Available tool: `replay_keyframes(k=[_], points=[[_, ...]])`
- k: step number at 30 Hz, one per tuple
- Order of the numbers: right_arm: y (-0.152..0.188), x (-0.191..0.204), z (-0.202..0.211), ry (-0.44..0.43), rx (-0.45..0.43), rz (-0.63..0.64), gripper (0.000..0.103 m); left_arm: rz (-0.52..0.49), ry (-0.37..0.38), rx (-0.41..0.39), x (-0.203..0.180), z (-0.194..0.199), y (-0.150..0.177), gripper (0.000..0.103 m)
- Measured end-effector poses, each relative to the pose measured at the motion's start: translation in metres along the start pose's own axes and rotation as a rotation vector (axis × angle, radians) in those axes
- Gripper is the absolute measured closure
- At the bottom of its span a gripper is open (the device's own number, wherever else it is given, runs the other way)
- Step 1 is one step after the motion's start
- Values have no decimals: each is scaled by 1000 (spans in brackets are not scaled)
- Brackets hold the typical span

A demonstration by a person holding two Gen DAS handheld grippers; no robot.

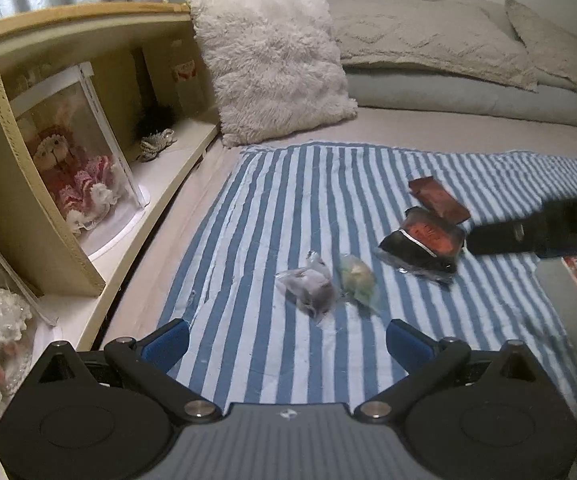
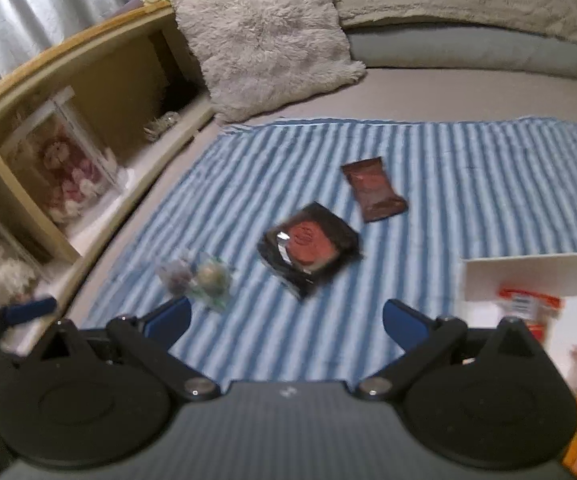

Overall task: Organize snacks
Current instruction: 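Move both tools back toward the small clear bags on the blanket, then grasp the clear candy bag with the left tool while the right grasps the green-tinted bag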

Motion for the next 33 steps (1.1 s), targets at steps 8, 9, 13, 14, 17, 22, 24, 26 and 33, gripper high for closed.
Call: replay_keyframes(k=[8, 9, 13, 14, 17, 22, 24, 26, 33], points=[[-25, 10, -33, -168, -25, -121, 0, 156, 46, 42, 13, -31, 0, 0], [-27, 10, -38, -190, -17, -141, 0, 182, 54, 45, 14, -35, 0, 0], [-29, 12, -62, -319, 71, -207, 0, 279, 79, 58, 18, -53, 2, 0], [-28, 11, -69, -354, 100, -236, 0, 300, 85, 54, 19, -56, 3, 0], [-27, 4, -87, -406, 142, -351, 4, 339, 92, 50, 19, -65, 4, 0], [-18, 5, -113, -481, 211, -438, 24, 305, 75, 44, 14, -72, 6, 0], [-14, 6, -122, -462, 229, -431, 33, 303, 79, 37, 15, -72, 7, 0], [-9, 5, -129, -437, 222, -424, 41, 313, 93, 26, 16, -71, 7, 0], [-11, -7, -124, -402, 187, -378, 64, 401, 126, 20, 13, -67, 0, 0]])
Point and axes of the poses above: each gripper's, at about its wrist camera, not at the fingertips, and z roughly against the way its jaws point, x to its left, y to its underside, the point moved 6 cm from there along -z, roughly the way its jaws point, and after that the axes turned 5 degrees about x, right-handed, at the moved point
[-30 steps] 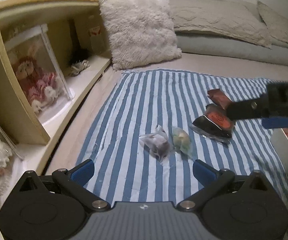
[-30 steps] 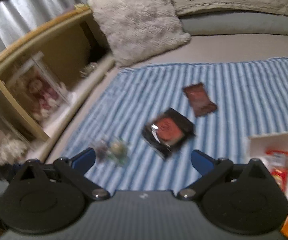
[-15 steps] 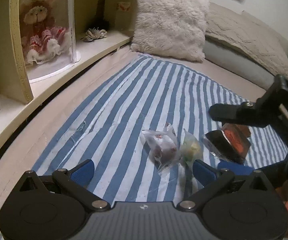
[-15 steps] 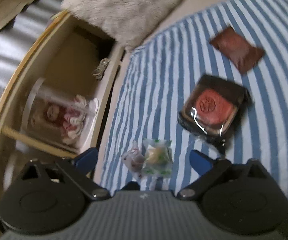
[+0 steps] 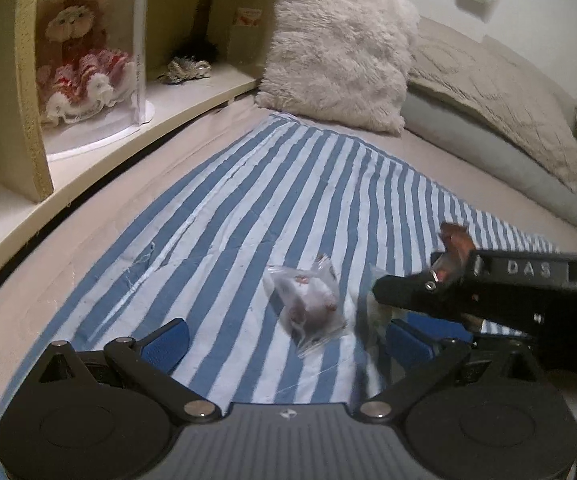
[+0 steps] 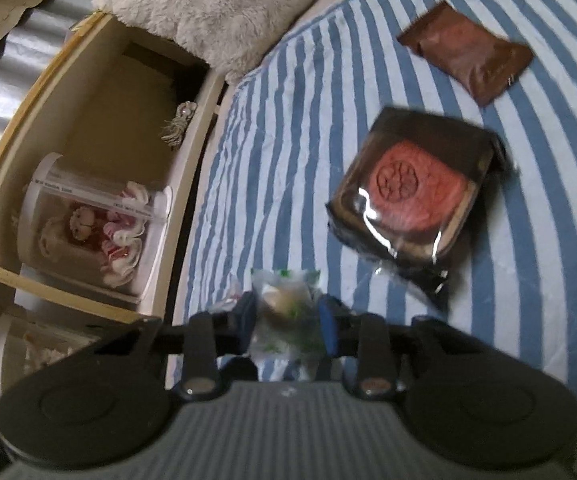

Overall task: Organize snacks
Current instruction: 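Grasp the clear candy bag with the left tool while the right grasps the green-tinted bag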

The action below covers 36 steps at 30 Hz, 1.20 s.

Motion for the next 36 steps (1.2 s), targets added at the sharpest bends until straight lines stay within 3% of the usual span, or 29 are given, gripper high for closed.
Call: replay_keyframes(k=[3, 7, 9, 17, 21, 36], points=[[-7, -2, 10, 10, -28, 36, 65, 67, 50, 12, -6, -2, -1, 1], [-20, -10, 21, 34, -72, 40, 65, 146, 102, 24, -13, -7, -3, 11], [-24, -15, 25, 24, -79, 28, 65, 168, 99, 27, -15, -11, -5, 12], [-27, -30, 39, 1, -95, -13, 65, 218, 0, 0, -15, -24, -12, 37], [-25, -34, 42, 6, -91, -8, 65, 191, -75, 7, -16, -24, -14, 69], [-17, -1, 55, 123, -65, 122, 65, 140, -67, 23, -26, 13, -16, 73]])
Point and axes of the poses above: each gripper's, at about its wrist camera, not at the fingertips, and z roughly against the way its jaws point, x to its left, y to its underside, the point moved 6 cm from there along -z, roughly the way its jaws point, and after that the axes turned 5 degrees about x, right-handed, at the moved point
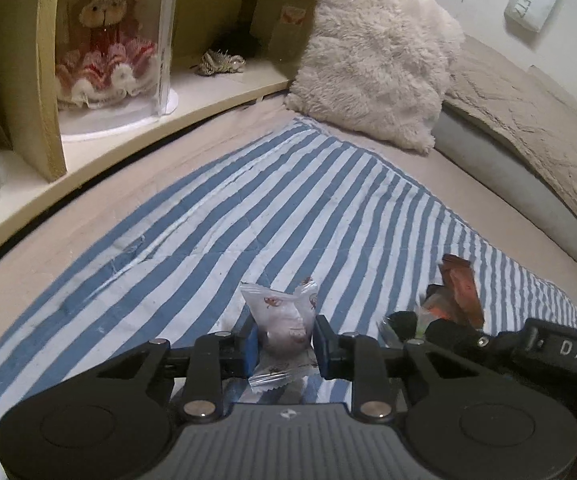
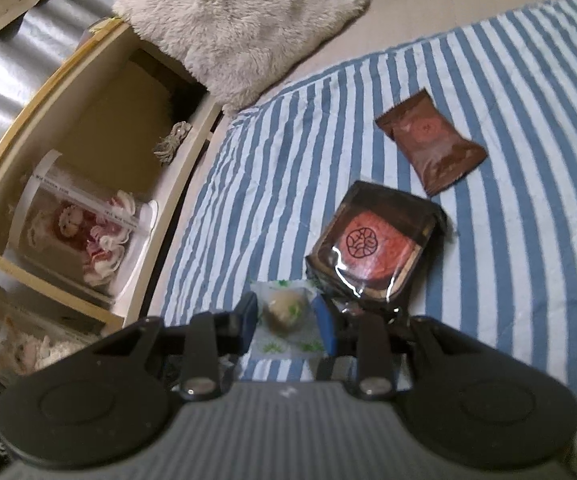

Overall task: Organize snacks
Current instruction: 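Grasp the clear candy bag with the left tool while the right grasps the green-tinted bag, then carry the clear candy bag and green-tinted bag over the white box with both tools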

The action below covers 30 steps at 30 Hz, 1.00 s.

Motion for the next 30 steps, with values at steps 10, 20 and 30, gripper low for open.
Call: replay_keyframes(k=[10, 20, 30], points=[[1, 27, 58, 39, -32, 122, 65, -69, 8, -29, -19, 53, 0, 73], [14, 28, 120, 118, -63, 221, 65, -169, 52, -55, -46, 102, 8, 73], [26, 6, 193, 193, -114, 266, 65, -247, 149, -64, -93, 133, 28, 73]])
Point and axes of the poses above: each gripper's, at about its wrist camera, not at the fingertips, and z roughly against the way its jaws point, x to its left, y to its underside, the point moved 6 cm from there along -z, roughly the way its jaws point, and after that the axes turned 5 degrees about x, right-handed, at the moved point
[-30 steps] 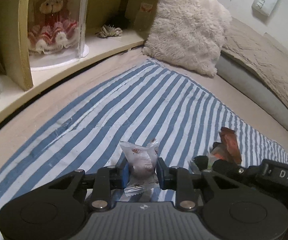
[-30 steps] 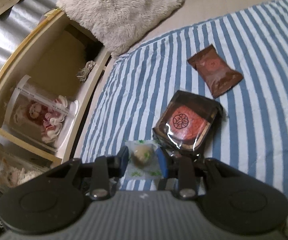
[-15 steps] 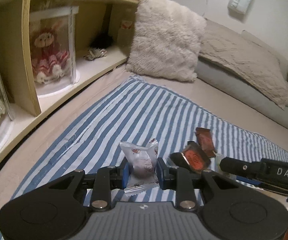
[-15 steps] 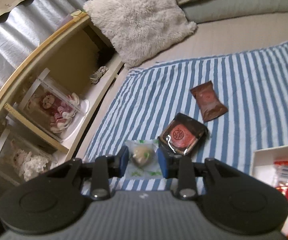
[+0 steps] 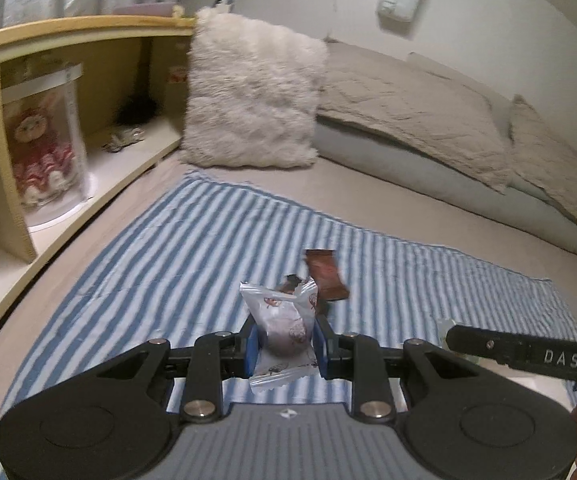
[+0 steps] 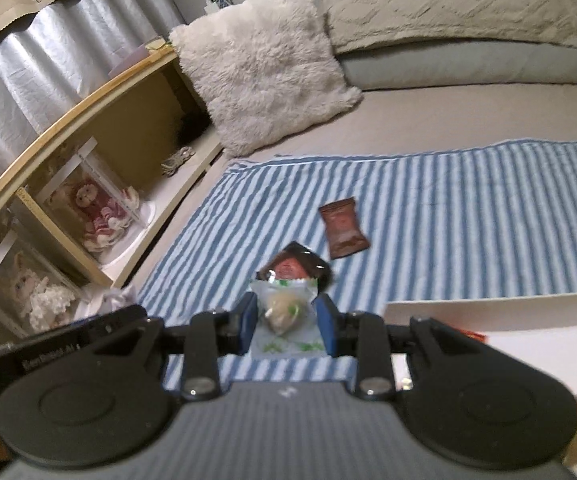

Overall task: Organize snacks
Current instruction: 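Carry the clear candy bag and green-tinted bag over the white box with both tools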

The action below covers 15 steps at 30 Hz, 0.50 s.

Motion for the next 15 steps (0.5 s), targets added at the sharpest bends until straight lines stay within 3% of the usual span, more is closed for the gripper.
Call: replay_keyframes(k=[15], points=[[21, -62, 86, 99, -68, -34, 65, -90, 153, 6, -88, 8, 17, 73]])
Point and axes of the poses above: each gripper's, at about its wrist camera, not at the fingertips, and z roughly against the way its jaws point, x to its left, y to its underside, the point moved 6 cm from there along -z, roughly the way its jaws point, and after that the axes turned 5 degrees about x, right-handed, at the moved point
